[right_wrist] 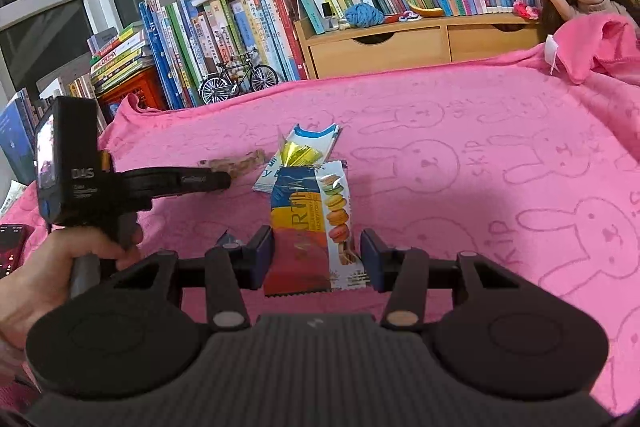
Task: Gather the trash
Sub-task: 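Grasp the colourful macaron wrapper with the right gripper while the left gripper grasps the brown scrap, then carry the macaron wrapper and brown scrap down into the black bin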
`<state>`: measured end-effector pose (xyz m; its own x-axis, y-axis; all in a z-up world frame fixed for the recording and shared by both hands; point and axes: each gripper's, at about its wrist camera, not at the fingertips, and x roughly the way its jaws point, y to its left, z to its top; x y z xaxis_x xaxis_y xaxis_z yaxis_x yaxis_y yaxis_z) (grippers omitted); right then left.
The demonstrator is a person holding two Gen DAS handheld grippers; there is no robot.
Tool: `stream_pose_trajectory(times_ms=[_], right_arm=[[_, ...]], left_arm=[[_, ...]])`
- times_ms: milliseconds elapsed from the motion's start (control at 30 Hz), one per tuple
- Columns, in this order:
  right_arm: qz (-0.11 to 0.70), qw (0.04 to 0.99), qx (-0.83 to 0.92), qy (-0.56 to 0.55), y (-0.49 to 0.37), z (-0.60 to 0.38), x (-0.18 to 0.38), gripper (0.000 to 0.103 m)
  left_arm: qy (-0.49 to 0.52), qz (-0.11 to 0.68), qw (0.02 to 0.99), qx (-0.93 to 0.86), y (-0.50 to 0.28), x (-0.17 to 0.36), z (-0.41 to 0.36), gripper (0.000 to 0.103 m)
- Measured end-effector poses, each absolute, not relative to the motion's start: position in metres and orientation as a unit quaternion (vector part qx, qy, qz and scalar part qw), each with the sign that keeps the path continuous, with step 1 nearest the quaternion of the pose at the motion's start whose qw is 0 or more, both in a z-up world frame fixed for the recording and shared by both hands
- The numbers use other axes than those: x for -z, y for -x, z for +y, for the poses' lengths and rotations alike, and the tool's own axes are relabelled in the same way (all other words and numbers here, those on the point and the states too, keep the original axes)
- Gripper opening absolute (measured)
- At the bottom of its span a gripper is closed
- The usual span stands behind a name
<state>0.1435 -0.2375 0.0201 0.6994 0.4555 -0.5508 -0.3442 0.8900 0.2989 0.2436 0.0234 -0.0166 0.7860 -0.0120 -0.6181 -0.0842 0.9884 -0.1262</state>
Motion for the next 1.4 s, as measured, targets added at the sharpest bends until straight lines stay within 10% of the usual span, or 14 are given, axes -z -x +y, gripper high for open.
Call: stream_pose_trajectory(times_ms=[1400], right_arm=[[0.306, 0.908, -0.277, -0.077, 0.043, -0.227, -0.019, 0.052]], left_arm=[[0.089, 0.234, 0.968, 0.018, 0.122, -0.023, 0.013, 0.008]])
